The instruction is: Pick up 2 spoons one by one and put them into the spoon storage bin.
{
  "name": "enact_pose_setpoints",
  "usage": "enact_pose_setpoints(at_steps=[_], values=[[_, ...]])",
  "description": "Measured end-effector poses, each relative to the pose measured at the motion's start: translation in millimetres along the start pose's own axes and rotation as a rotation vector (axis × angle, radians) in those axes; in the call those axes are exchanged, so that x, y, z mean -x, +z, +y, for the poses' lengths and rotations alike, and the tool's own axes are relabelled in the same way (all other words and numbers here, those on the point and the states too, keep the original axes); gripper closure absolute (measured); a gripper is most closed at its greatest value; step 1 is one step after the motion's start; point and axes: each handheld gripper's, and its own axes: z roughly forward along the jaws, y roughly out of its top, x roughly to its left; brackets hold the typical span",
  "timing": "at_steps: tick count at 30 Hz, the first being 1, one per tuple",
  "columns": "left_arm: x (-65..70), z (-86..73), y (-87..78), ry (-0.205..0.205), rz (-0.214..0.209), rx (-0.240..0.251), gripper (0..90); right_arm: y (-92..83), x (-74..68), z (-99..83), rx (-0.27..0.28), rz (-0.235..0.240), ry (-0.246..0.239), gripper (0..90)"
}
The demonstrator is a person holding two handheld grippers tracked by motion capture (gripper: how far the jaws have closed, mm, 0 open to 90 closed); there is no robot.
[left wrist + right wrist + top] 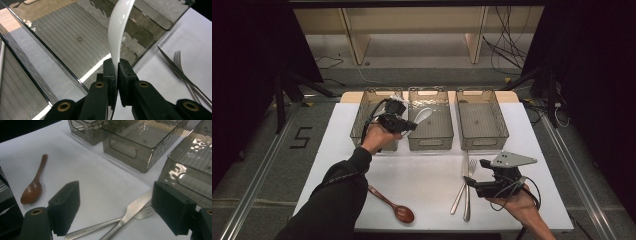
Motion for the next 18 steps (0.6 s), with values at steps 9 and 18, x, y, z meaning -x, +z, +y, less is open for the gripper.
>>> enact_pose_setpoints(at_steps=[9,18], values=[[-9.5,13.8,15.1,-0.026,0.026,0.005,84.8,-0.4,0.4,-0.2,0.001,0.003,0.001,24.0],[-12.9,28.6,24.0,-0.060,0.023,0.013,84.8,-0.5,1.1,-0.4,0.001,0.001,0.003,24.0]])
